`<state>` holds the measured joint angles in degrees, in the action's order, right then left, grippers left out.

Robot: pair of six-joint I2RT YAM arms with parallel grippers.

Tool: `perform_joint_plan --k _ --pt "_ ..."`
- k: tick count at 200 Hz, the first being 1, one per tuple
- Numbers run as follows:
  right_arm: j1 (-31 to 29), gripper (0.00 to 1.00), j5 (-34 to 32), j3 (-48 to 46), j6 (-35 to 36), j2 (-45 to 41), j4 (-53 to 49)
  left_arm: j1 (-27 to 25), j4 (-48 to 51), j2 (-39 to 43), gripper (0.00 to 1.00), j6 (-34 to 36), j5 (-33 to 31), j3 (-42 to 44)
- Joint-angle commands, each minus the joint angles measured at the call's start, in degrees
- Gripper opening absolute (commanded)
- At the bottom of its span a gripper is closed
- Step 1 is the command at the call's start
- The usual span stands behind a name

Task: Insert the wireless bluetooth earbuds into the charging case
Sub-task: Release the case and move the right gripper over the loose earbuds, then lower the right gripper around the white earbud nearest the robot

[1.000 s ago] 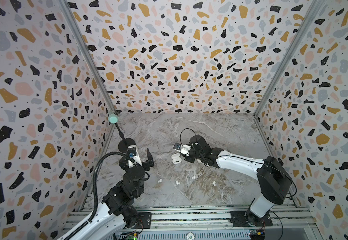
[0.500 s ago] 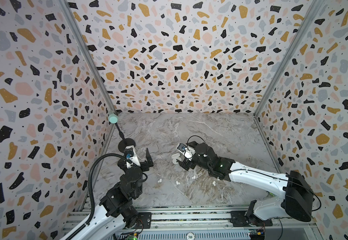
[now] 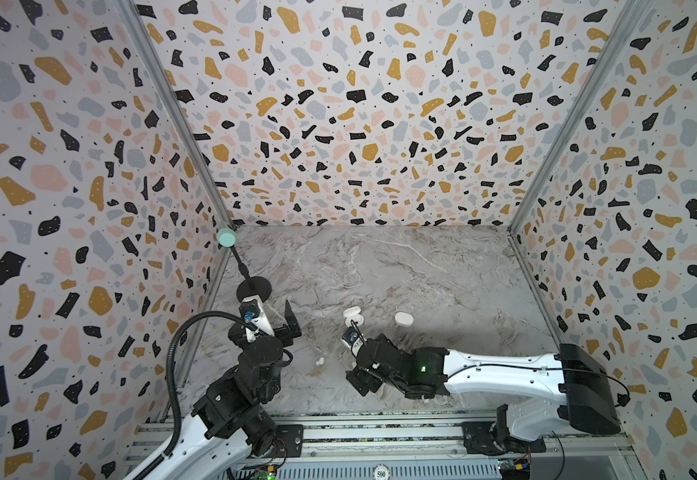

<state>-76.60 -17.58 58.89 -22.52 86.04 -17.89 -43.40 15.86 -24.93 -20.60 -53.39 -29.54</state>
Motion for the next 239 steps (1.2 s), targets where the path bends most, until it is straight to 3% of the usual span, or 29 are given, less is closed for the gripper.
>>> perform_joint_plan --k 1,25,101,118,239 --pt "-0.63 0.87 2.40 2.00 -8.67 1.17 -2.47 0.32 -1.91 0.26 1.00 0.00 0.13 0.69" --pt "-0.58 0.81 5.03 3.17 -11.89 4.44 -2.11 0.33 -2.49 -0.37 1.00 0.52 1.01 0.74" --pt "-0.41 0.62 5.03 5.43 -15.27 9.44 -1.80 0.35 -3.66 -1.00 1.00 1.66 3.26 0.98" --pt "0.45 0.52 5.47 6.29 -15.27 10.34 -2.10 0.39 -3.83 -1.17 1.00 1.87 3.70 0.98" --pt "3.68 0.43 8.18 7.27 -14.50 14.19 -0.19 0.41 -4.10 -1.54 1.00 2.48 5.05 0.80"
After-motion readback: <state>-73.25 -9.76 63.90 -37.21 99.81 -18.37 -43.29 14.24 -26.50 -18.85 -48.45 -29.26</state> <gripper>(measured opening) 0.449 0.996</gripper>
